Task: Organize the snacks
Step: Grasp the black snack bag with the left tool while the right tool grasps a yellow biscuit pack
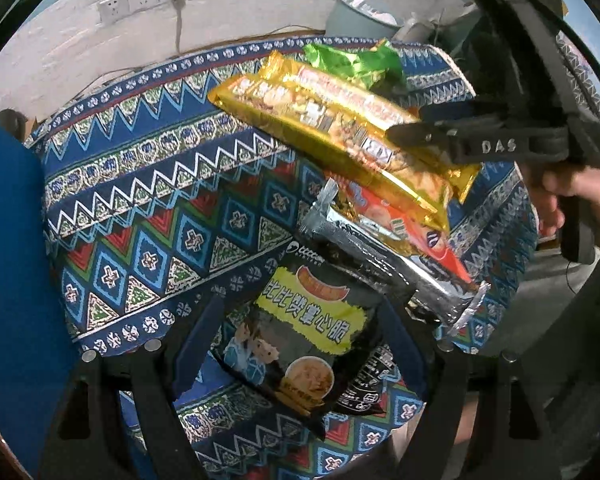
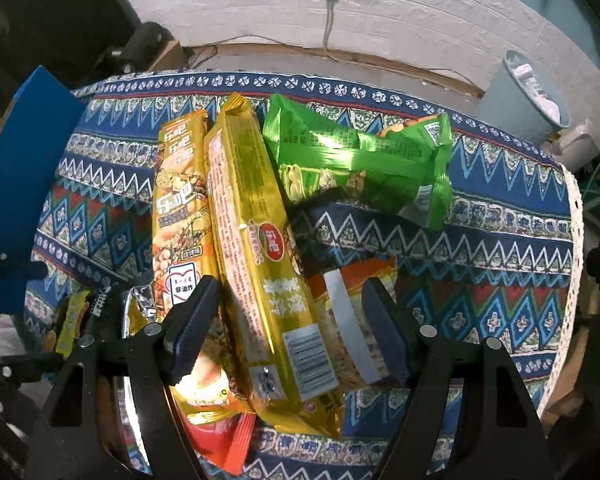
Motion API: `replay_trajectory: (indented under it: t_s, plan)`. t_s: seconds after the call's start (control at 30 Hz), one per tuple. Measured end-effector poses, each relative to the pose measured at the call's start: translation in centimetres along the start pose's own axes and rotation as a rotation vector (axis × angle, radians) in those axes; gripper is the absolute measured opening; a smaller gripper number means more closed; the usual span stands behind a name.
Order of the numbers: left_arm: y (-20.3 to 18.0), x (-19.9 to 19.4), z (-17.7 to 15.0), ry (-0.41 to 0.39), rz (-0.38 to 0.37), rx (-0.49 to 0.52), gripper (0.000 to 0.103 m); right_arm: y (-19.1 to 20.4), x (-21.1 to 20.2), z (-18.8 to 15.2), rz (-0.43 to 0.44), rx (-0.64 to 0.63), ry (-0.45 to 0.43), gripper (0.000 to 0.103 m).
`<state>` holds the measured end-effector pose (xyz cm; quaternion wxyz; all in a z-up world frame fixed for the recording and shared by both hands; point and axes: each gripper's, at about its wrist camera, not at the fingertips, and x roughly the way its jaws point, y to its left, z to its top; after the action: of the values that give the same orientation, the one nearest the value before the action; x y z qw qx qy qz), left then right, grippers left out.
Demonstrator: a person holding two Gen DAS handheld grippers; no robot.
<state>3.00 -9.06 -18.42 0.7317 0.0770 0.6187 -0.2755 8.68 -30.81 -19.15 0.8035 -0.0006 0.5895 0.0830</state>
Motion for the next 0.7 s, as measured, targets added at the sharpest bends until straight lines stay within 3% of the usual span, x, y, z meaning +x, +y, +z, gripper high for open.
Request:
replay_trajectory:
  t_s: [0.13,0.47,0.7]
  plan:
    - [-0.1,1.2,-0.3,0.011,0.026,0.009,0.088,0.4,0.1,-0.1,0.007,-0.013,0.006,0.065]
    - [-0.5,3.6,0.6,0.009,0.067,0.014,0.088,2.2,-0.7,-1.5,-0.014,-0.106,0.031,0.042]
    - [-0.4,3.5,1.8,-0.029,0.126,0.025,0.056,2.6,-1.6,-2.8,-0.043,-0.105,0.063,0.040]
